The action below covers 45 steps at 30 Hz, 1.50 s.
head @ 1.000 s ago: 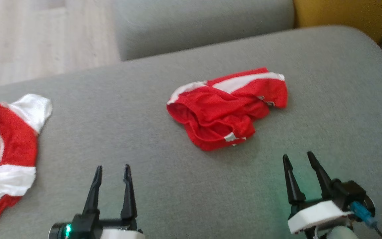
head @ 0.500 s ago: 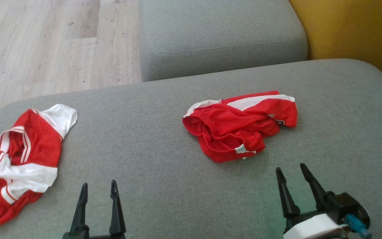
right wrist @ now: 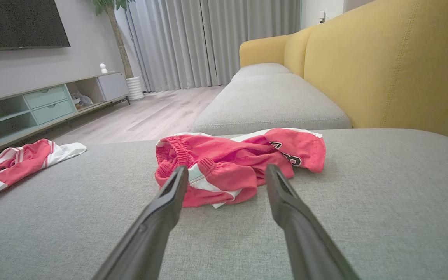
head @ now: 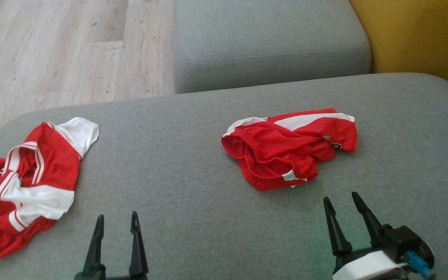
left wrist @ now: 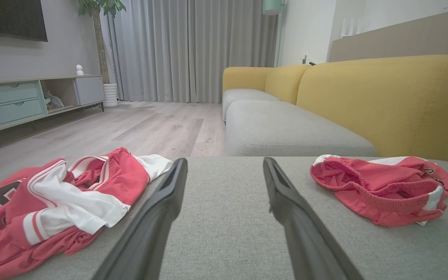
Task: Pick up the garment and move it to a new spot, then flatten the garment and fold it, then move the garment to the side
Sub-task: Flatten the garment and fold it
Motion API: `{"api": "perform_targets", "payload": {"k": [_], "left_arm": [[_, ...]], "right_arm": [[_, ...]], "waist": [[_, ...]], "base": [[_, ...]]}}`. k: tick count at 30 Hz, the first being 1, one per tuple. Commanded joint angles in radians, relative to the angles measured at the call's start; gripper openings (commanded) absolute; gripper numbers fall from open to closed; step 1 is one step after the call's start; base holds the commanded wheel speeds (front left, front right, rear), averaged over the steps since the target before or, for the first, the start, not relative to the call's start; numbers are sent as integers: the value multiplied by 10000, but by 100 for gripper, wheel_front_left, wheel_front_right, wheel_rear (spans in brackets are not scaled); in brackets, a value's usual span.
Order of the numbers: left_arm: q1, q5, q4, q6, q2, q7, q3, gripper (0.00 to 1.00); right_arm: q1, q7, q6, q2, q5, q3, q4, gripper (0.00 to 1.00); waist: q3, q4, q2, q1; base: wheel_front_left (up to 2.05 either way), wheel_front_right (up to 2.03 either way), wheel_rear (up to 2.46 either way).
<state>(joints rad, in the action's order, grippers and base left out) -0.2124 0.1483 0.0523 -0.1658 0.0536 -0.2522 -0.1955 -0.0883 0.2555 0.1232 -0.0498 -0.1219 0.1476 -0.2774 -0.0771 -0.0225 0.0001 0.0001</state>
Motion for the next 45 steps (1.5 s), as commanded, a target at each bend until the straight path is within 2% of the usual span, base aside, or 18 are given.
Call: {"api": "perform_targets", "payload": {"k": [1, 24, 28, 36, 45], "left_arm": [[272, -135, -282, 21, -33, -95, 257, 100], [569, -537, -82, 224, -33, -95, -145, 100], [1067, -830, 117, 586, -33, -95, -611, 100], [3444, -1598, 1363, 1781, -34, -95, -2278, 100], [5894, -1914, 3923, 2265, -34, -95, -3716, 100]], "right_arm": [[379, 63, 75, -150, 35, 186, 262, 100], [766, 63, 75, -210, -98, 270, 173, 100], [836, 63, 75, -204, -160, 341, 183, 100], [1264, 63, 75, -208, -246, 605, 265, 100], [1703, 63, 75, -182, -371, 786, 216, 100]], "waist": [[12, 11, -1, -1], [448, 46, -1, -1], [695, -248, -1, -1], [1701, -1342, -1, -1], [2394, -2665, -1, -1]], "base": [[0, 0, 0], [0, 0, 0], [0, 0, 0], [0, 0, 0], [0, 0, 0]]}}
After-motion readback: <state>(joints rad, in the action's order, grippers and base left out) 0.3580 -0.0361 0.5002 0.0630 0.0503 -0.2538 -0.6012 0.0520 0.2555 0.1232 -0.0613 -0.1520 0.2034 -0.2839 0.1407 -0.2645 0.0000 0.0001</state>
